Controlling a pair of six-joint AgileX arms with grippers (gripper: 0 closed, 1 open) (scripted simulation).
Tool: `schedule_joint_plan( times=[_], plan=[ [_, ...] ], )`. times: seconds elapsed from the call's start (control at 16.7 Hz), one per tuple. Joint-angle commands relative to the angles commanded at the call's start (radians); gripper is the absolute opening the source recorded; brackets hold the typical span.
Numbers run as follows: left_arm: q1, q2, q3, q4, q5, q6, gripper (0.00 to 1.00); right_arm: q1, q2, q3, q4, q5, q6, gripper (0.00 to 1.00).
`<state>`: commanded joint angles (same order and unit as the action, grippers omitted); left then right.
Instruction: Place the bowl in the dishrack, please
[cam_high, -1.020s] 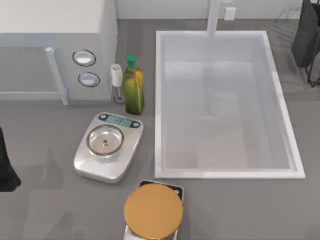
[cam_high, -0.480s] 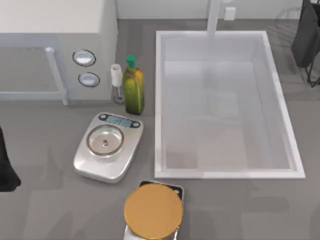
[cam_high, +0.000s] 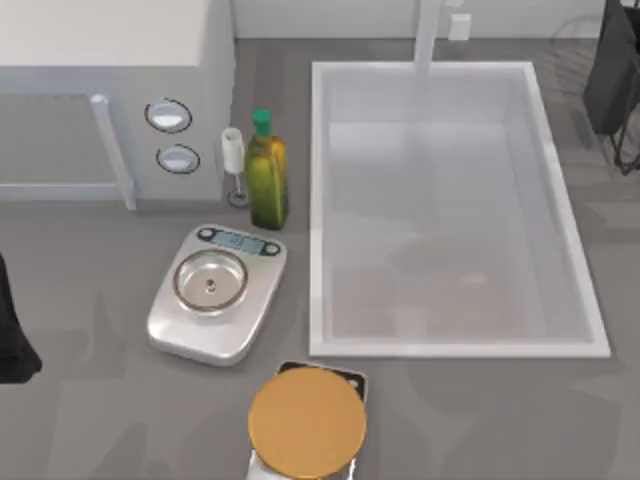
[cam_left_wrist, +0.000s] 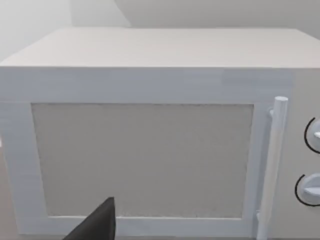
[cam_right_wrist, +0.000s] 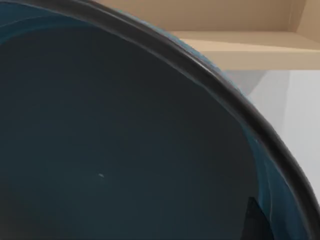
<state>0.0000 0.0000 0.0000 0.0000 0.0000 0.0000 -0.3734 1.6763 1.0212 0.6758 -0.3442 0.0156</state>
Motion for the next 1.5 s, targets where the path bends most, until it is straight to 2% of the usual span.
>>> schedule_joint_plan(
  times=[0.24, 0.54, 1.32, 1.5],
  plan=[
    [0.0, 0.0, 0.0, 0.0, 0.0, 0.0, 1.0, 0.062, 0.114, -0.04, 0.139, 0.062, 0.001, 0.0],
    [0.0, 0.0, 0.0, 0.0, 0.0, 0.0, 1.0, 0.067, 0.121, -0.043, 0.147, 0.067, 0.001, 0.0],
    [0.0, 0.0, 0.0, 0.0, 0.0, 0.0, 1.0, 0.067, 0.121, -0.043, 0.147, 0.067, 0.001, 0.98],
    [0.0, 0.0, 0.0, 0.0, 0.0, 0.0, 1.0, 0.067, 0.121, -0.043, 0.147, 0.067, 0.001, 1.0]
  ],
)
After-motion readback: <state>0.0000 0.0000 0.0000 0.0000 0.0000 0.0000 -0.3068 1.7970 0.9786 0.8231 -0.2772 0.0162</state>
